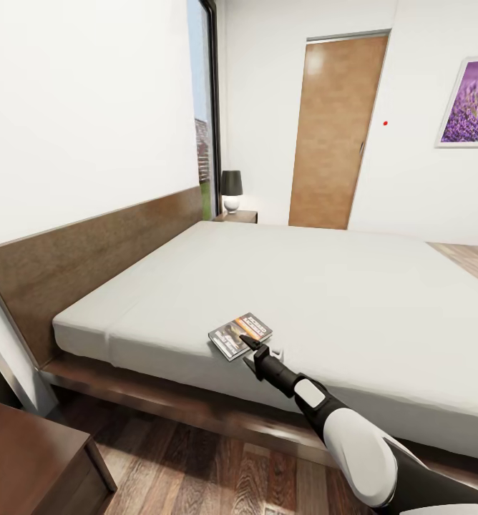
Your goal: In the bedroom, move the book from the bed onto either nightstand, and place the two sandals side by side next to the bed.
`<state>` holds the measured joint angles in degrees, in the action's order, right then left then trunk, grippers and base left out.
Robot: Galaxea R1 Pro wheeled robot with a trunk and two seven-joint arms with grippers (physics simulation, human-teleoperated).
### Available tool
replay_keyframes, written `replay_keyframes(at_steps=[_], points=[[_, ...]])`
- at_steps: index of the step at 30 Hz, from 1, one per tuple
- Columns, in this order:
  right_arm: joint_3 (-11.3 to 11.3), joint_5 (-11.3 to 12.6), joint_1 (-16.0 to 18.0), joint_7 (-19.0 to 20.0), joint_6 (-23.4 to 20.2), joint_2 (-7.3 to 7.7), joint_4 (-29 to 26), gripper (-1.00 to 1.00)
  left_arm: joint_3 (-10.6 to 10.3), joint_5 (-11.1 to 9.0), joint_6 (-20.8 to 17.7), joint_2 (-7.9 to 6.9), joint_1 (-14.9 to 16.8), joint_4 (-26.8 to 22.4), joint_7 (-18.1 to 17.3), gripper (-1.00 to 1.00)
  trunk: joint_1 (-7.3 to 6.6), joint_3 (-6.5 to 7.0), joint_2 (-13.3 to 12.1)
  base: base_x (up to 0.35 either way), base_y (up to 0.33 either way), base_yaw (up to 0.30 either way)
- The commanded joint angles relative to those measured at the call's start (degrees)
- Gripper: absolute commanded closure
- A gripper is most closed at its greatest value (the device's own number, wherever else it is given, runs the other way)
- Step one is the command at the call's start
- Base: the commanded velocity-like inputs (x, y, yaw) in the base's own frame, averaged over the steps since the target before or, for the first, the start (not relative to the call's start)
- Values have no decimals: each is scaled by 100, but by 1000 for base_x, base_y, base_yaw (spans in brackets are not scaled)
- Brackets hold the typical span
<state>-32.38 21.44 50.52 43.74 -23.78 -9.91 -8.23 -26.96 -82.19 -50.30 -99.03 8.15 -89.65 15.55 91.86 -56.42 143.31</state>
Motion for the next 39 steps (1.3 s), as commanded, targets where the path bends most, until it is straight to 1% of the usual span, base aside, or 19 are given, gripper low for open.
replay_keyframes(at_steps=[1, 16, 39], points=[[1, 39, 2, -6, -47, -4, -5, -100, -37, -60, -6, -3, 42, -9, 53, -100, -1, -6, 2, 0, 0, 0], [12, 13, 2, -23, -48, -9, 95, -100, -38, -60, -6, -3, 42, -16, 53, -100, -1, -6, 2, 0, 0, 0], [29, -14, 25, -23, -47, -9, 103, -100, -38, -60, -6, -3, 41, -20, 53, -100, -1, -6, 2, 0, 0, 0]])
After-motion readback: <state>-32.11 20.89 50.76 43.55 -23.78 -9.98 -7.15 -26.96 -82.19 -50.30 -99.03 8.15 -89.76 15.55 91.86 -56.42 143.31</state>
